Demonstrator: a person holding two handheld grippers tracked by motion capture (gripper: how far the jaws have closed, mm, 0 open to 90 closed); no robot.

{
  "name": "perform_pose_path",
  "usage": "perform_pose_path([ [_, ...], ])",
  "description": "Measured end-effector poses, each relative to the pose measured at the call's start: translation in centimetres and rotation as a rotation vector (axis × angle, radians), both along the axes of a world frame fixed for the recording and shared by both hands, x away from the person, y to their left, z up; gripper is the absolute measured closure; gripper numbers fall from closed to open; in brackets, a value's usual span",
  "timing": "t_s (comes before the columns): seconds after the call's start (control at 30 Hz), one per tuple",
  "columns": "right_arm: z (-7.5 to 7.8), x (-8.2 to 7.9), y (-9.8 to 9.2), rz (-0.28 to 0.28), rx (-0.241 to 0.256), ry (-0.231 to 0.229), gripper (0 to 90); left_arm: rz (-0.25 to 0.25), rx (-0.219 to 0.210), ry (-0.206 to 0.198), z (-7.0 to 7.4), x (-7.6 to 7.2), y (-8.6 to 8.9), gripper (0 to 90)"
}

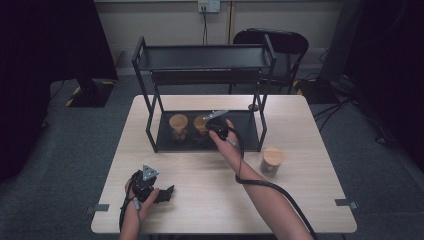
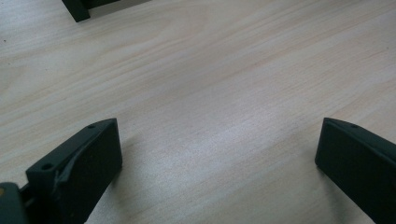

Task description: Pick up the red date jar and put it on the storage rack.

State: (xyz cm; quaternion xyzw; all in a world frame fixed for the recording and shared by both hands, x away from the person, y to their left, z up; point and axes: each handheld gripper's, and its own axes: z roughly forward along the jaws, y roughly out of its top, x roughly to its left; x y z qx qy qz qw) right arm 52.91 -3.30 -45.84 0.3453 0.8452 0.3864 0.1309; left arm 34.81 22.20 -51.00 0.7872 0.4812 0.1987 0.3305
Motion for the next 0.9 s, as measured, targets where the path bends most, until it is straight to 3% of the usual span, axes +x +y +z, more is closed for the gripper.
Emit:
perform_pose_path([
  [0.27, 0.3, -1.4, -0.3, 0.035, -0.025, -0.010, 2.1, 0.000, 0.000, 0.001, 0.0, 0.0, 0.0, 0.2],
  [0.9, 0.2, -4.6, -0.9, 0.088, -0.007, -0.010, 2.2, 0.000, 0.000, 0.001, 0.0, 0.0, 0.0, 0.2],
])
